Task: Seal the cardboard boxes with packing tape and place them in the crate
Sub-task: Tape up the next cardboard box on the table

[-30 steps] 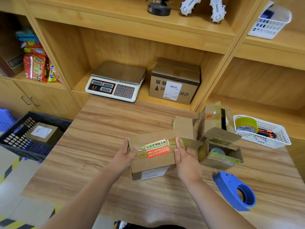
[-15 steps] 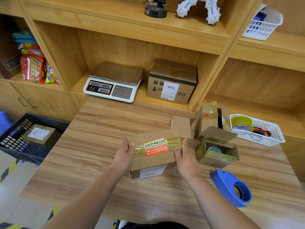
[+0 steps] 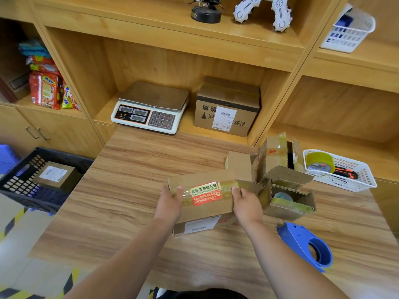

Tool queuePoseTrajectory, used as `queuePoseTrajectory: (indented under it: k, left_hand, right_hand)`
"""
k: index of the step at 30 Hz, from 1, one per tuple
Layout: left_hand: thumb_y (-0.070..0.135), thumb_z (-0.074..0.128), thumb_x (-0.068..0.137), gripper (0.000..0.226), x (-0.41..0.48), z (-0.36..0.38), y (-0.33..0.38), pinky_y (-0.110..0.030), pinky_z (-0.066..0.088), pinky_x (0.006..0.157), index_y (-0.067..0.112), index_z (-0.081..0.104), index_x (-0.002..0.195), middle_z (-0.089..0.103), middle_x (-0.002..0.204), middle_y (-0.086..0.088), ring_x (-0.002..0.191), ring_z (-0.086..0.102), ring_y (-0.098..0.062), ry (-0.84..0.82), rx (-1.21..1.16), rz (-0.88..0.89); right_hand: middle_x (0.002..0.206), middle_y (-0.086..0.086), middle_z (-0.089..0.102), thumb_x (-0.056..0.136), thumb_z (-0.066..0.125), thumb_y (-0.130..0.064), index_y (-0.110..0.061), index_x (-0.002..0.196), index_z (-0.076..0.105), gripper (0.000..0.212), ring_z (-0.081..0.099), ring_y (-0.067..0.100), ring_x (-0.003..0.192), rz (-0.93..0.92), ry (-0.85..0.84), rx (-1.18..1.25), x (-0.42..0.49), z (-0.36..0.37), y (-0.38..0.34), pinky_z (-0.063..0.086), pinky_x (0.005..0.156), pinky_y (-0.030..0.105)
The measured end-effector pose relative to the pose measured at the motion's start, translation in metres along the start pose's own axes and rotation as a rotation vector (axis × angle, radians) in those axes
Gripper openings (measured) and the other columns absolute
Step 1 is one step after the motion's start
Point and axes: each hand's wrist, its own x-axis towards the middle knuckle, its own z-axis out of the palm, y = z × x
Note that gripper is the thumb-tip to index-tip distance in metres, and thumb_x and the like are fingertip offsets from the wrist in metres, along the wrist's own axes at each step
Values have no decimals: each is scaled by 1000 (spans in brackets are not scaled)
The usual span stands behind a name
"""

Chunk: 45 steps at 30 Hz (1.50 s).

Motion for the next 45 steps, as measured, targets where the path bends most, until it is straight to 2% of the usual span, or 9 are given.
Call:
queuePoseTrajectory:
  k: [4, 10, 17, 21, 26, 32, 38, 42, 45]
  left_hand:
    - [28, 39, 101, 40, 0, 0, -1, -26, 30, 78, -2, 40, 127, 54, 124, -22, 106, 51, -28, -17, -1, 4]
    - [32, 37, 101, 53, 5, 0, -7, -34, 32, 99, -4, 29, 139, 45, 138, -23, 127, 42, -34, -42, 16, 6]
    - [32, 38, 100, 37, 6, 3, -10, -26, 31, 80, 5, 41, 125, 55, 106, -8, 107, 53, -29, -29, -26, 15]
    - [33, 37, 101, 36, 4, 2, -10, -25, 28, 81, 9, 40, 127, 51, 106, -2, 103, 50, -23, -22, -37, 44]
    - [34, 34, 101, 42, 2, -1, -14, -26, 28, 87, 10, 40, 135, 54, 119, -7, 117, 49, -27, 4, -70, 52]
    - [37, 36, 100, 37, 1, -17, -18, -26, 30, 82, 13, 42, 129, 53, 110, -3, 96, 47, -18, 37, -167, 10]
    - [34, 43, 99, 39, 0, -38, -28, -27, 34, 81, 11, 41, 130, 53, 116, -5, 99, 49, -19, 58, -299, -66]
    - [10, 59, 90, 62, 1, -57, -30, -29, 37, 96, 5, 28, 144, 42, 140, -11, 121, 46, -22, 81, -343, -60]
    - [2, 64, 84, 76, 5, -70, -27, -32, 29, 109, 3, 23, 147, 30, 151, -14, 137, 32, -22, 68, -303, -11]
  right_hand:
    - [108, 17, 64, 101, 31, -39, -11, 101, 64, 44, 57, 34, 104, 22, 5, 9, 1, 0, 0, 44, 82, 36]
    - [111, 14, 65, 93, 32, -58, -13, 106, 65, 57, 59, 32, 106, 62, -48, -156, 11, -4, -13, 40, 76, 34]
    - [107, 14, 65, 100, 22, -48, -12, 102, 64, 55, 59, 31, 102, 52, 3, -203, 12, -4, -15, 38, 71, 33]
    - [108, 16, 65, 101, 18, -45, -10, 105, 64, 58, 59, 32, 103, 66, -9, -162, 9, -7, -16, 39, 73, 34]
    - [113, 15, 64, 96, 36, -49, -13, 113, 62, 48, 57, 32, 108, 72, -43, -31, -2, -5, -18, 41, 78, 35]
    - [116, 10, 65, 97, 41, -40, -19, 125, 58, 39, 57, 31, 108, 11, 18, 75, -14, -3, -47, 41, 78, 31]
    - [88, 1, 66, 96, 43, -33, -21, 107, 64, 26, 60, 24, 85, -178, 53, 149, -22, -5, -89, 46, 70, 34]
    - [117, -3, 67, 97, 43, -36, -32, 131, 54, 36, 60, 22, 109, -389, 52, -11, -23, -5, -111, 48, 85, 32]
    - [145, -10, 44, 98, 43, -39, -35, 141, 41, 43, 37, 12, 136, -572, 69, -126, -28, 1, -119, 35, 108, 31]
